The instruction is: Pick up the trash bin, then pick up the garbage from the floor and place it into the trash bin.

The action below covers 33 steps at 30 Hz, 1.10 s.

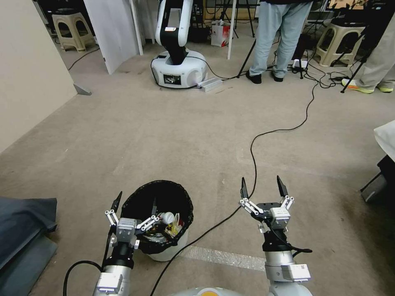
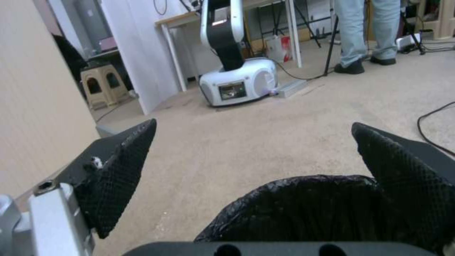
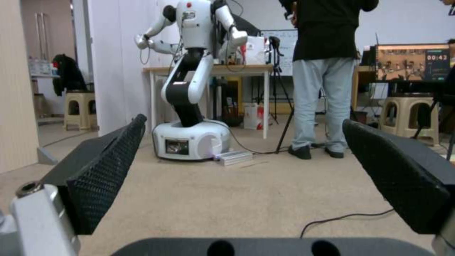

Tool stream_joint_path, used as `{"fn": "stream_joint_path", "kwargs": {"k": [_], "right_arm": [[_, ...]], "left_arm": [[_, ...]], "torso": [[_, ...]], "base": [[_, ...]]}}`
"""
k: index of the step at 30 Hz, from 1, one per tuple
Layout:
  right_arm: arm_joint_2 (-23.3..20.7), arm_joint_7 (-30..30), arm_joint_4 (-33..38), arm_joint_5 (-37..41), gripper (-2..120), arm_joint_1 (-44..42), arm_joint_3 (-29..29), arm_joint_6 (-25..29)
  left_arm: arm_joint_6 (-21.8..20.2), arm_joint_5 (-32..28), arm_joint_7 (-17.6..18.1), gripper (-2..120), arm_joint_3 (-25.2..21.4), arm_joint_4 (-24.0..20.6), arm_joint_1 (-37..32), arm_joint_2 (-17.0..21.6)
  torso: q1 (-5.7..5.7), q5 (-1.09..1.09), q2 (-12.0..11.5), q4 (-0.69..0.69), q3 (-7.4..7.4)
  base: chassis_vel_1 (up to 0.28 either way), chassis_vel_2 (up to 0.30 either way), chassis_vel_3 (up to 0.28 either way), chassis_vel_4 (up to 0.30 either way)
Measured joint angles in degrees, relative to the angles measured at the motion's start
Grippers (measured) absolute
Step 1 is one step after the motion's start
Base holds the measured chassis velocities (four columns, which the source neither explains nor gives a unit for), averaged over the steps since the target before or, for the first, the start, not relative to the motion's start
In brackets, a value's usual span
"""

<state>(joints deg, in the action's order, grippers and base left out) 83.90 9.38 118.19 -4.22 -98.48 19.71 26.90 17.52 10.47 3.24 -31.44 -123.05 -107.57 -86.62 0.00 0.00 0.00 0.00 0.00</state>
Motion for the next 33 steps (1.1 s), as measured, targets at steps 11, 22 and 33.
{"fn": "stream_joint_path", "kwargs": {"k": [11, 22, 33], "right_arm": [[-0.02, 0.0, -0.04, 0.01, 100, 0.02, 0.0, -0.01], [-0.06, -0.01, -0.06, 0.05, 100, 0.05, 0.0, -0.01], [-0.07, -0.03, -0.06, 0.08, 100, 0.05, 0.0, -0.01]], "left_arm": [[-0.42, -0.28, 0.15, 100, -0.03, -0.01, 0.05, 0.01], [-0.66, -0.45, 0.19, 100, -0.07, -0.06, 0.08, 0.02], [-0.76, -0.5, 0.23, 100, -0.08, -0.1, 0.09, 0.03]], "torso": [[0.0, 0.0, 0.0, 0.0, 0.0], [0.0, 0.0, 0.0, 0.0, 0.0], [0.0, 0.0, 0.0, 0.0, 0.0]], "base": [[0.0, 0.0, 0.0, 0.0], [0.0, 0.0, 0.0, 0.0], [0.0, 0.0, 0.0, 0.0]]}}
